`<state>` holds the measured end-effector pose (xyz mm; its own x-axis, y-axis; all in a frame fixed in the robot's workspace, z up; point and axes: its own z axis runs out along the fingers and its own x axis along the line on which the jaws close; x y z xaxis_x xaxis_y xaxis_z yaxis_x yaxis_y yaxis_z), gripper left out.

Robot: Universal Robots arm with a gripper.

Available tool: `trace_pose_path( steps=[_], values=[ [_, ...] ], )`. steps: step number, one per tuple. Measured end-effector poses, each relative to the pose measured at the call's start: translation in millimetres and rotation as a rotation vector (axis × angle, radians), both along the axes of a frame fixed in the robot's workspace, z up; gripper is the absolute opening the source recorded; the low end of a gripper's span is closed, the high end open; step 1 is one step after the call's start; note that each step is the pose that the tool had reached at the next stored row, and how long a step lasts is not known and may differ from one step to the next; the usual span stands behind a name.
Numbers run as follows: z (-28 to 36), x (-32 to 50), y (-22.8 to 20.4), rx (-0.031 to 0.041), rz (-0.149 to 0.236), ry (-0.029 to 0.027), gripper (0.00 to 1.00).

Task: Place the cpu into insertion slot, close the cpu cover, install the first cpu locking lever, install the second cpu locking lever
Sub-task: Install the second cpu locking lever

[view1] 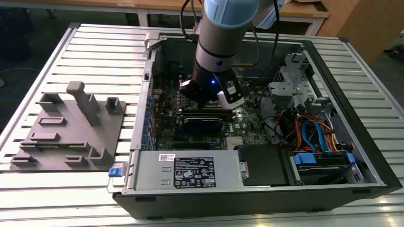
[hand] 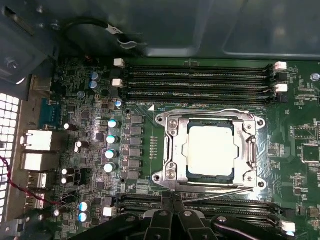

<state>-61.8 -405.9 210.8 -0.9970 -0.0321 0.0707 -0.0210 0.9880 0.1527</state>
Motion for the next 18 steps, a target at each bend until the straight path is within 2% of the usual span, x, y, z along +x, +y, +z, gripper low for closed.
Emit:
trace_pose_path(
  steps=[2, 5, 7, 11, 16, 18],
  values=[
    [-1.5, 0.0, -0.9, 0.0116, 0.000, -0.0001, 0.10],
    [-3.3, -0.4, -3.1, 0.0370, 0.001, -0.0001, 0.10],
    [-4.3, -0.6, -5.2, 0.0467, 0.001, -0.0001, 0.10],
    [-5.8, -1.3, -8.6, 0.0517, 0.000, 0.0005, 0.10],
    [-7.4, -5.1, -8.8, 0.0585, 0.001, 0.0007, 0.10],
    [-7.8, -6.9, -8.9, 0.0633, 0.001, 0.0008, 0.10]
  ],
)
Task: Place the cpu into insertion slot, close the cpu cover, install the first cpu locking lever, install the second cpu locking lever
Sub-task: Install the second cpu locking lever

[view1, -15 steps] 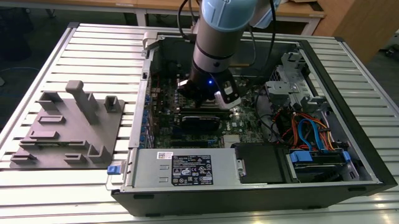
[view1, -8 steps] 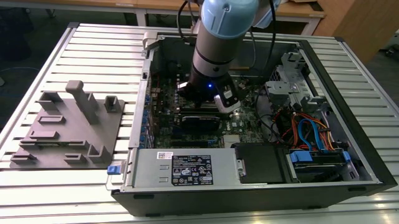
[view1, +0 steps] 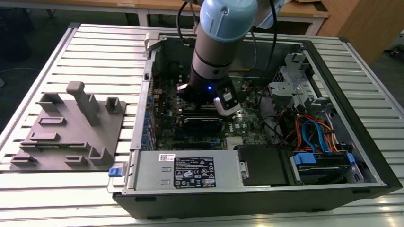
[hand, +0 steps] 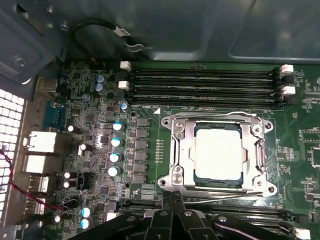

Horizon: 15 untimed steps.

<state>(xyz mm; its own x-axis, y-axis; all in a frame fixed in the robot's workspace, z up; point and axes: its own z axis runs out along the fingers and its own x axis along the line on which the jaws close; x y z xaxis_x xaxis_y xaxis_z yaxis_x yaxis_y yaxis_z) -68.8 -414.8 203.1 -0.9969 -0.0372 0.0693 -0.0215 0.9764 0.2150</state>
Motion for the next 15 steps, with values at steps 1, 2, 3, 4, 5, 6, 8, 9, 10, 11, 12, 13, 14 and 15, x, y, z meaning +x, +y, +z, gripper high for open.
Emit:
trace_pose_path(
  steps=[1, 2, 3, 4, 5, 6, 8, 9, 10, 11, 12, 13, 14, 15],
  values=[
    [-0.1, -0.7, 0.0, 0.0034, 0.000, -0.0001, 0.10],
    [-0.2, -1.1, 0.0, 0.0067, 0.000, -0.0001, 0.10],
    [-0.3, -1.2, 0.0, 0.0090, 0.000, -0.0001, 0.10],
    [-0.3, -1.3, 0.1, 0.0108, 0.000, -0.0001, 0.10],
    [-0.4, -1.4, 0.1, 0.0112, 0.000, -0.0002, 0.10],
    [-0.4, -1.4, 0.1, 0.0114, 0.000, -0.0002, 0.10],
    [-0.4, -1.4, 0.1, 0.0114, 0.000, -0.0002, 0.10],
    [-0.5, -1.4, 0.1, 0.0114, 0.000, -0.0001, 0.10],
    [-0.6, -1.4, 0.0, 0.0114, 0.000, -0.0001, 0.10],
    [-0.6, -1.4, 0.1, 0.0114, 0.000, -0.0001, 0.10],
    [-0.6, -1.4, 0.0, 0.0115, 0.000, -0.0001, 0.10],
    [-0.7, -1.5, -0.1, 0.0116, 0.000, -0.0002, 0.10],
    [-0.7, -1.5, -0.3, 0.0116, 0.000, -0.0002, 0.10],
    [-0.6, -1.4, -0.6, 0.0114, 0.000, -0.0001, 0.10]
  ],
)
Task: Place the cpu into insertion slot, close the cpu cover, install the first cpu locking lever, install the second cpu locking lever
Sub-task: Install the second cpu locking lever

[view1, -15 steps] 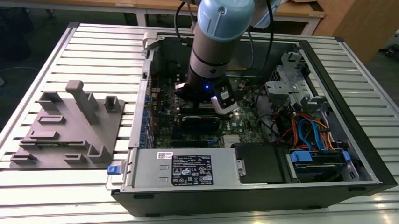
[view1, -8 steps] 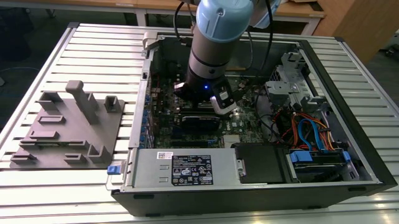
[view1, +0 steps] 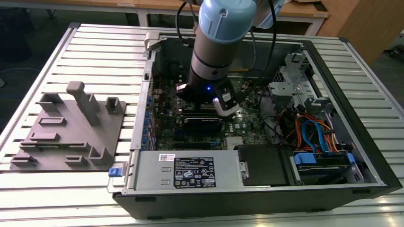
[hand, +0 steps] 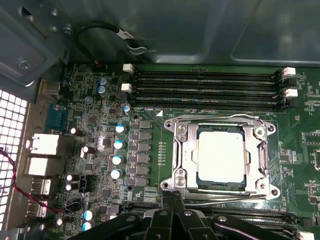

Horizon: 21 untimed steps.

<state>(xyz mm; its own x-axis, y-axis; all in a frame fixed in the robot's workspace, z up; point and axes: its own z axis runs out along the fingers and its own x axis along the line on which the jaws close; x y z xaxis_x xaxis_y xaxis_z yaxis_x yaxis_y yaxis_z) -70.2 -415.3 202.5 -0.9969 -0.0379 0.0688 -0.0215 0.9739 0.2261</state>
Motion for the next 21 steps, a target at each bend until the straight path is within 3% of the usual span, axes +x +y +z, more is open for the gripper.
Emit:
trace_pose_path(
  steps=[6, 13, 21],
  values=[
    [-0.2, -0.3, -1.2, 0.0023, 0.000, 0.0000, 0.10],
    [-0.4, -0.4, -4.4, 0.0130, 0.000, 0.0000, 0.10],
    [-1.1, -0.4, -8.5, 0.0196, 0.000, 0.0000, 0.10]
  ],
)
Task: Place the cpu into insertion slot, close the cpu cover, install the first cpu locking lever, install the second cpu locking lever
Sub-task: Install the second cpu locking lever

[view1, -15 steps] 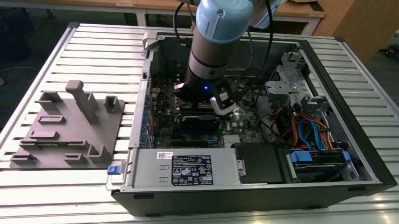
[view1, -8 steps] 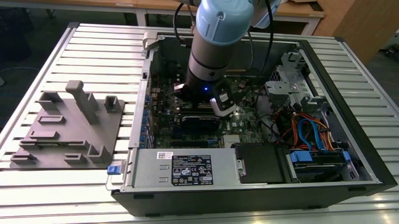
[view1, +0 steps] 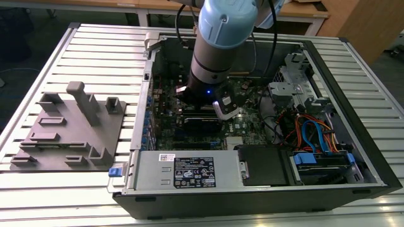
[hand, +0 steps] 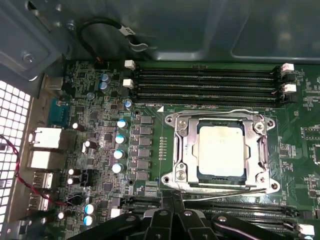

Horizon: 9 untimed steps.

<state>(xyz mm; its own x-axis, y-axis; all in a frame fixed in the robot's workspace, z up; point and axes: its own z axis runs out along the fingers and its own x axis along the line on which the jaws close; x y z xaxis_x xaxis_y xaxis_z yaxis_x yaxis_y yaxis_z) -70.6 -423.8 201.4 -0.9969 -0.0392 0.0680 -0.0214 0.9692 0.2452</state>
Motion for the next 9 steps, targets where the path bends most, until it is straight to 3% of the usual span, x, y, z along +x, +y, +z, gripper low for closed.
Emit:
trace_pose_path(
  steps=[5, 9],
  values=[
    [-3.8, 0.0, -0.1, 0.0126, 0.000, 0.0000, 0.10],
    [-3.8, 0.0, -0.1, 0.0139, 0.000, 0.0000, 0.10]
  ],
)
